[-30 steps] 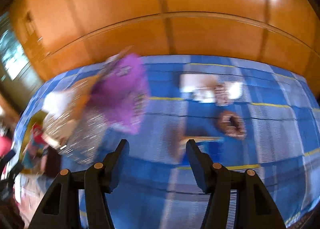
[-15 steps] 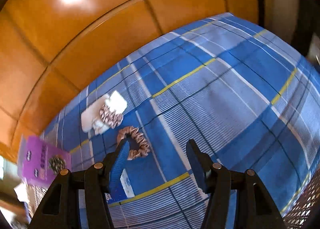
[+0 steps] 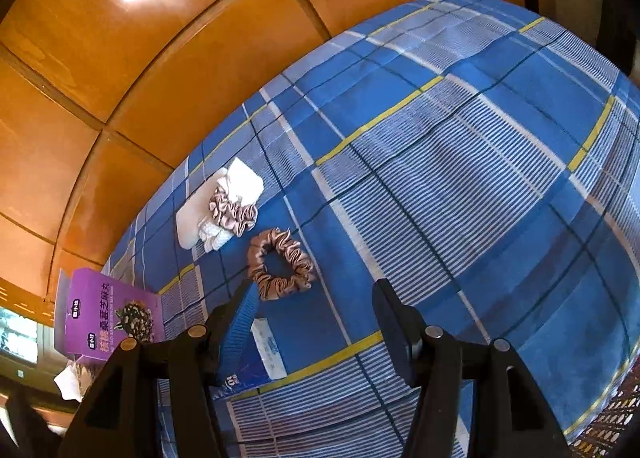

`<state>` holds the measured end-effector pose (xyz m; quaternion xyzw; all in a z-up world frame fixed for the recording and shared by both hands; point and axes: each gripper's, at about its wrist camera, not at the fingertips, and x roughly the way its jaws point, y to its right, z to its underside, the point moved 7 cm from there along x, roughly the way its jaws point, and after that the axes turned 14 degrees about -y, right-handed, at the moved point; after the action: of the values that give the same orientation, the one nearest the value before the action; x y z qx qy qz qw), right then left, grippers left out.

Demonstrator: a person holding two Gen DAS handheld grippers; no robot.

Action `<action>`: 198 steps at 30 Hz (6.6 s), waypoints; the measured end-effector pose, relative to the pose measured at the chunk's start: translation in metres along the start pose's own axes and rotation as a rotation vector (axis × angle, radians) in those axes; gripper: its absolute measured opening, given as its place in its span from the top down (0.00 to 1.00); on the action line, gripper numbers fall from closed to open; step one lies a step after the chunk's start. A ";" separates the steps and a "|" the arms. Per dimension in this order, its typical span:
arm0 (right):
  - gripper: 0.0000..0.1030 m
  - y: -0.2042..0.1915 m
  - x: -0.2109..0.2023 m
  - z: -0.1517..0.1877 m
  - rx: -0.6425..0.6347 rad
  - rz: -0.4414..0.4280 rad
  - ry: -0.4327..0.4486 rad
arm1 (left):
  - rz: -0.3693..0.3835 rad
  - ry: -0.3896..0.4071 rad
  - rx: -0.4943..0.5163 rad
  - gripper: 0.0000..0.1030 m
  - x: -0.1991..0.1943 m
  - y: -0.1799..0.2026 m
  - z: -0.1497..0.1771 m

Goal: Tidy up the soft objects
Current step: 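Move the right tool to the brown satin scrunchie while the left tool moves to the Tempo tissue pack, then grasp the Tempo tissue pack with the left tool while the right tool grasps the scrunchie, then carry the Tempo pack into the gold tray and open the left tool while the right tool holds the scrunchie, then carry the scrunchie into the gold tray and open the right tool, then withdraw the right tool from the tray toward the remaining items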

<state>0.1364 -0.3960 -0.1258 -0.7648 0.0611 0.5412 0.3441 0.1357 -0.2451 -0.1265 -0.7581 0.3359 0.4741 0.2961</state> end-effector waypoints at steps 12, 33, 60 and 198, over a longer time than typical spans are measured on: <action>0.42 -0.002 0.010 0.003 -0.001 -0.003 -0.049 | 0.105 -0.013 0.025 0.37 0.032 0.010 -0.006; 0.80 -0.048 0.080 -0.014 -0.427 0.412 -0.132 | 0.179 0.038 -0.235 0.43 -0.017 -0.014 0.051; 0.77 -0.049 0.081 -0.014 -0.490 0.427 -0.124 | -0.077 0.254 -0.698 0.43 -0.159 -0.275 0.036; 0.54 -0.352 0.082 0.323 -1.279 -0.053 -0.259 | -0.420 0.150 -1.101 0.11 -0.196 -0.209 0.398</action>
<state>0.0803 0.0842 -0.0923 -0.7486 -0.3336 0.5499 -0.1612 0.0304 0.2301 -0.0680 -0.8818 -0.0965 0.4549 -0.0779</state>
